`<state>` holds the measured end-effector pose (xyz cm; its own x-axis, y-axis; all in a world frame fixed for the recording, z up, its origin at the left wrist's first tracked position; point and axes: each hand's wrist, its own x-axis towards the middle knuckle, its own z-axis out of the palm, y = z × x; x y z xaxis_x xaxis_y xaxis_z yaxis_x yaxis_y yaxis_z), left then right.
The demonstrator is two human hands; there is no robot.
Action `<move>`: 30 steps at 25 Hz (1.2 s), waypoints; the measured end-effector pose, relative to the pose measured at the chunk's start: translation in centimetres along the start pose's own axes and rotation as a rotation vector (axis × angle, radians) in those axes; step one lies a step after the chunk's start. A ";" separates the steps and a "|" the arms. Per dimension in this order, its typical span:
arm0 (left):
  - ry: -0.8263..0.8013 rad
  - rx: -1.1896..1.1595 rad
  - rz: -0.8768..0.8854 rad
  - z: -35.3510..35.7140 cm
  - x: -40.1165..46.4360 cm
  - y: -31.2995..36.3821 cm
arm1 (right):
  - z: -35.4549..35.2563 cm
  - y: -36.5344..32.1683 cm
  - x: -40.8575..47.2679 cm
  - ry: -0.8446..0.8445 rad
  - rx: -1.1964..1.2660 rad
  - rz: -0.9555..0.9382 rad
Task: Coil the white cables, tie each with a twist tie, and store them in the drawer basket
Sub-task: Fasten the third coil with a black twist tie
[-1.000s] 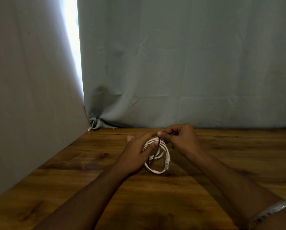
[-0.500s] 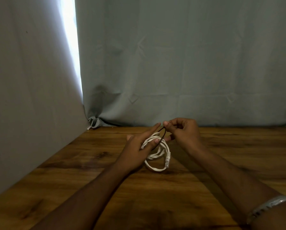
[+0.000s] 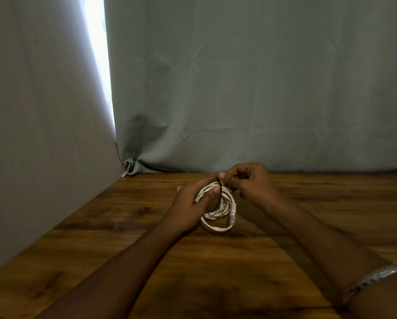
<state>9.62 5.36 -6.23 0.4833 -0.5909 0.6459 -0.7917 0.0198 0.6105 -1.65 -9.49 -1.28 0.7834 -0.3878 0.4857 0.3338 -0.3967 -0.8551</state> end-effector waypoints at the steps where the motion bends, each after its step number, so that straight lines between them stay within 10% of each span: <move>1: 0.006 -0.027 -0.008 0.0 0.1 -0.1 | -0.1 -0.1 -0.1 -0.004 0.021 0.011; 21: 0.118 -0.394 -0.101 0.5 0.3 0.6 | 0.5 -0.1 -0.1 -0.005 0.018 -0.041; 30: 0.107 -0.364 -0.111 0.6 0.0 1.0 | 0.3 1.1 0.6 0.047 -0.407 -0.286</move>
<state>8.57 4.86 -5.90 0.6098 -0.5185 0.5994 -0.5578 0.2564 0.7894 -0.60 -9.89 -1.97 0.6625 -0.2495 0.7063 0.2931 -0.7814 -0.5510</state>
